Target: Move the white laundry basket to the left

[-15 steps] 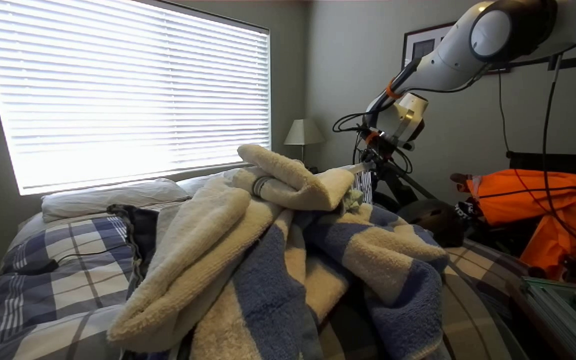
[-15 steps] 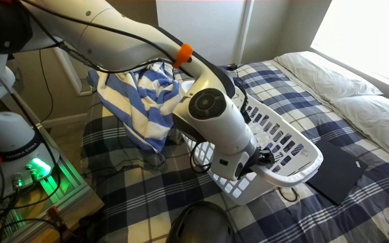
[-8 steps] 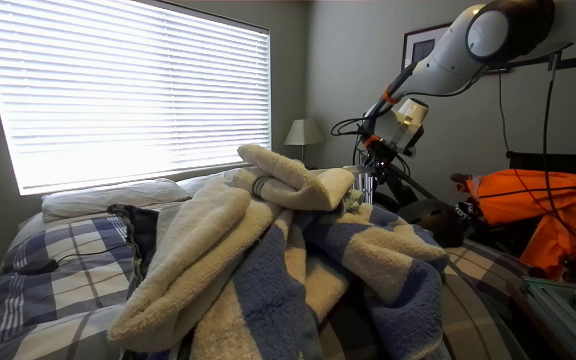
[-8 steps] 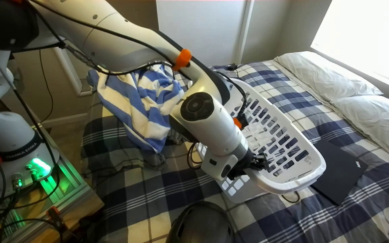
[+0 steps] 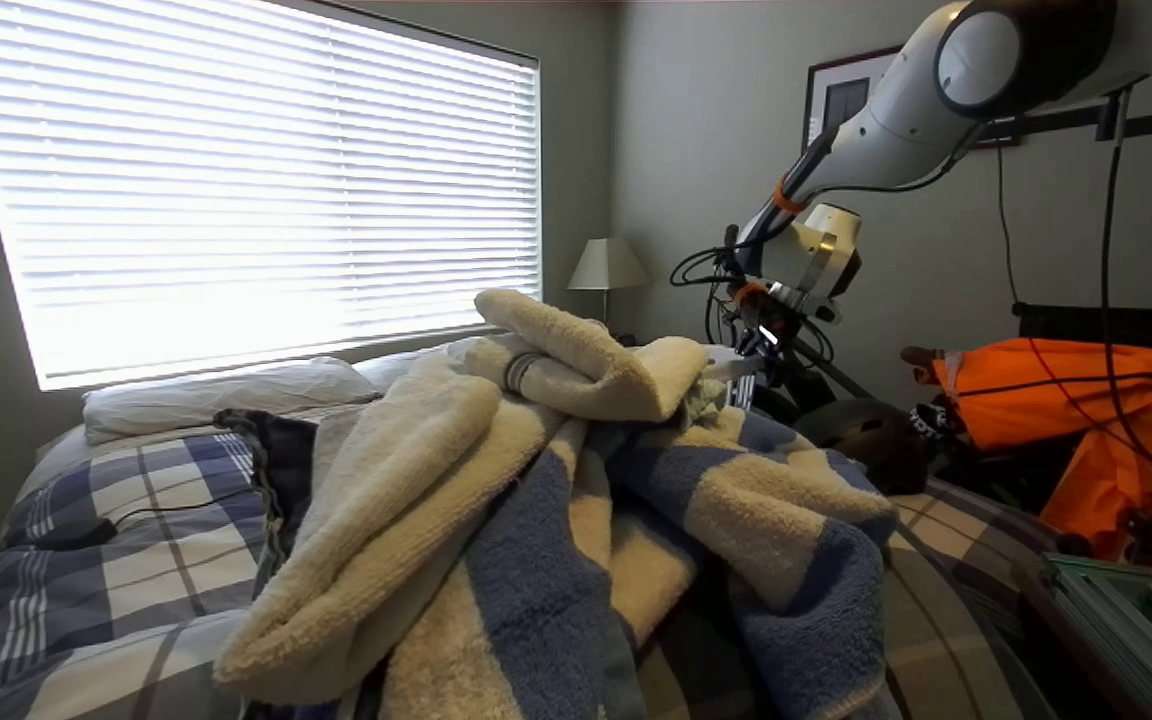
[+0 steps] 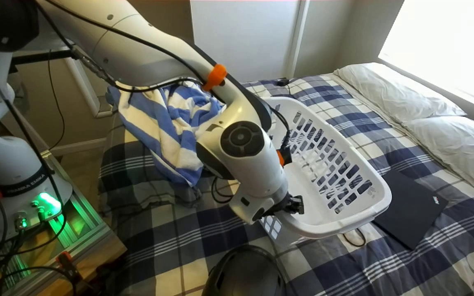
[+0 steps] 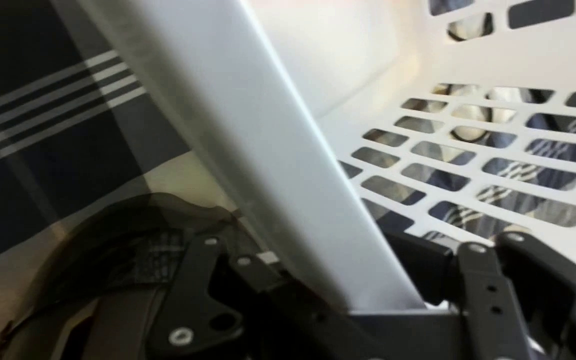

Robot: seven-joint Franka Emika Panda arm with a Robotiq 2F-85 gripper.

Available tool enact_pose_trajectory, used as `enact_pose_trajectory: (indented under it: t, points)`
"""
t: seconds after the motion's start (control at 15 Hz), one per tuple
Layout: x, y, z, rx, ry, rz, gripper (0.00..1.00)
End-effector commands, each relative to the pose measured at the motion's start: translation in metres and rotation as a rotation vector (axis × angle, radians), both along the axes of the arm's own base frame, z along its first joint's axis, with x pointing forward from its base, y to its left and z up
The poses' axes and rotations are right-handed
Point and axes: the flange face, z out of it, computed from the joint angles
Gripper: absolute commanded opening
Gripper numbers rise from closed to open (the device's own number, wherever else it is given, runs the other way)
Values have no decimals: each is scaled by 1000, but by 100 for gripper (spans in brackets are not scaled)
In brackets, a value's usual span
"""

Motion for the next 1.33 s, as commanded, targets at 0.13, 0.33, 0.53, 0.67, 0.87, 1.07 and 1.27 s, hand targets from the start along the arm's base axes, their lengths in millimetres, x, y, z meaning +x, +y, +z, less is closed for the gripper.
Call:
enact_pose_trajectory:
  t: [0.13, 0.33, 0.53, 0.67, 0.87, 1.07, 1.27]
  points:
    - [10, 42, -27, 152, 109, 199, 0]
    - [22, 51, -25, 168, 88, 304, 0]
    - [29, 58, -22, 180, 65, 395, 0]
    - [33, 63, -20, 196, 50, 453, 0]
    - [41, 73, -21, 242, 40, 533, 0]
    - [46, 86, -25, 288, 38, 605, 0]
    - [47, 93, -29, 319, 42, 663, 0]
